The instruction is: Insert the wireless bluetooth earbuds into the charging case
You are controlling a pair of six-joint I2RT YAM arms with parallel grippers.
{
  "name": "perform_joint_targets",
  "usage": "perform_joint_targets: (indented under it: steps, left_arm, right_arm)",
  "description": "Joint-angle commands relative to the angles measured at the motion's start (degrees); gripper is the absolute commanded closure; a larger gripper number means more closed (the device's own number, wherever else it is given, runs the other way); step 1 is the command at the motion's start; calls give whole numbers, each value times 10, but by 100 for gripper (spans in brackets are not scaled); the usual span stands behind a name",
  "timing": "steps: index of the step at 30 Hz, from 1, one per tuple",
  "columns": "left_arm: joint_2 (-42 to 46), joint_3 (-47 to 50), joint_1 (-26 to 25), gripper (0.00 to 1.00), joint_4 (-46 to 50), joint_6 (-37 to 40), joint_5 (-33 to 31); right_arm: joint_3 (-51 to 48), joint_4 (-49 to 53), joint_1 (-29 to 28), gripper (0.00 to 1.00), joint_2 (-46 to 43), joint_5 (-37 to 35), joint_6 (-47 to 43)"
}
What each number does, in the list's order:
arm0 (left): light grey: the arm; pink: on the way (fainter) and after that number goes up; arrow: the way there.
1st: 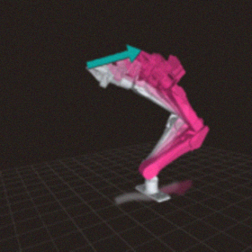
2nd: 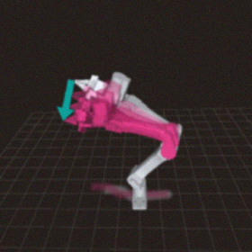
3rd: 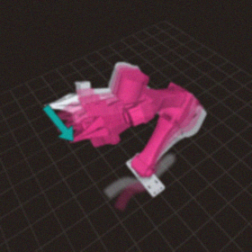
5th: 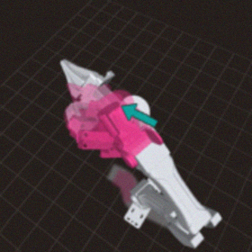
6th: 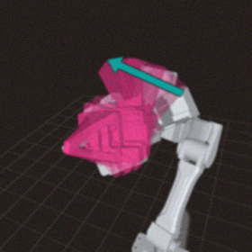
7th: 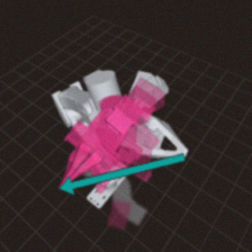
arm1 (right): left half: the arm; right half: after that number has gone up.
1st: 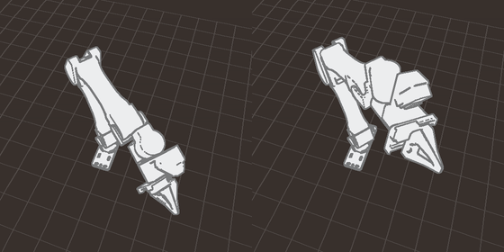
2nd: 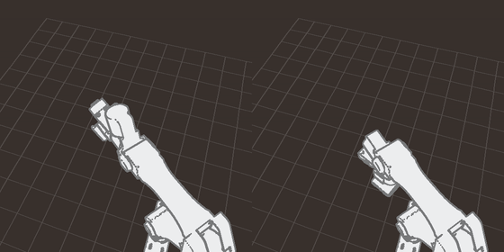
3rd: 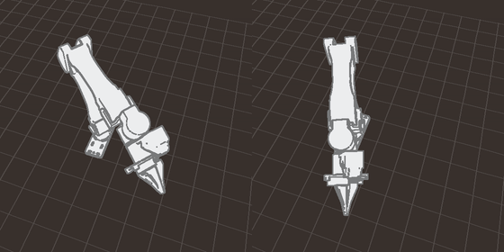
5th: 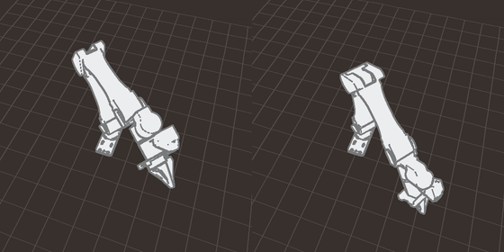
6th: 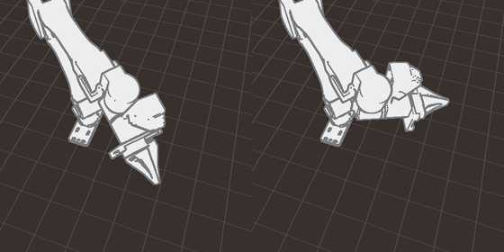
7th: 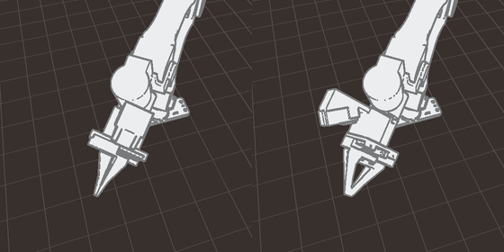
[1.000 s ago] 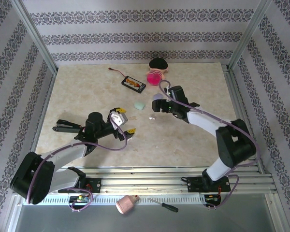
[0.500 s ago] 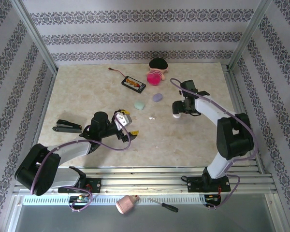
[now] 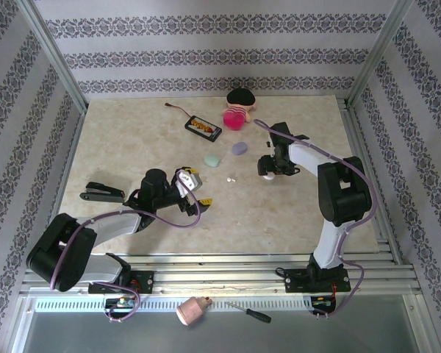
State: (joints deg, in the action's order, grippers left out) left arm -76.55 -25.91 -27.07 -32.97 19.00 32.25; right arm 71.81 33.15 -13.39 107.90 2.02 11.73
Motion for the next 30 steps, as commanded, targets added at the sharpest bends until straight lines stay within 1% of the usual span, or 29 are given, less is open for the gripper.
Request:
perform_joint_targets:
  steps: [1,5,9,12,17,20,24,27,28,30]
  left_arm:
    - [-10,-16,-10,1,-30,-15,-9]
    - [-12,-18,-10,1,-30,-17,-8]
    - [-13,-16,-10,1,-30,-18,-9]
    - [-13,-16,-10,1,-31,-20,-10]
    - [-9,-16,-10,1,-29,-21,-12]
    - [-10,-16,-10,1,-37,-35,-24]
    - [-10,-28,-10,1,-29,-88,-63]
    - [-4,-44,-6,1,-4,-193,-121]
    - [-2,-50,-2,1,12,-233,-125]
    - [-1,-62,5,1,36,-299,-110]
  right_arm:
    - [18,18,-6,30,13,9,-5]
    - [25,18,-10,32,25,14,-9]
    - [29,17,-10,37,33,15,-9]
    - [32,17,-10,38,41,20,-8]
    - [30,18,-13,46,39,18,-8]
    - [22,16,-17,49,20,16,-20]
    - [-1,5,-39,52,-26,0,-80]
    - [-36,-28,-72,52,-77,9,-160]
    - [-50,-42,-86,53,-97,18,-192]
    - [-78,-73,-113,53,-129,38,-250]
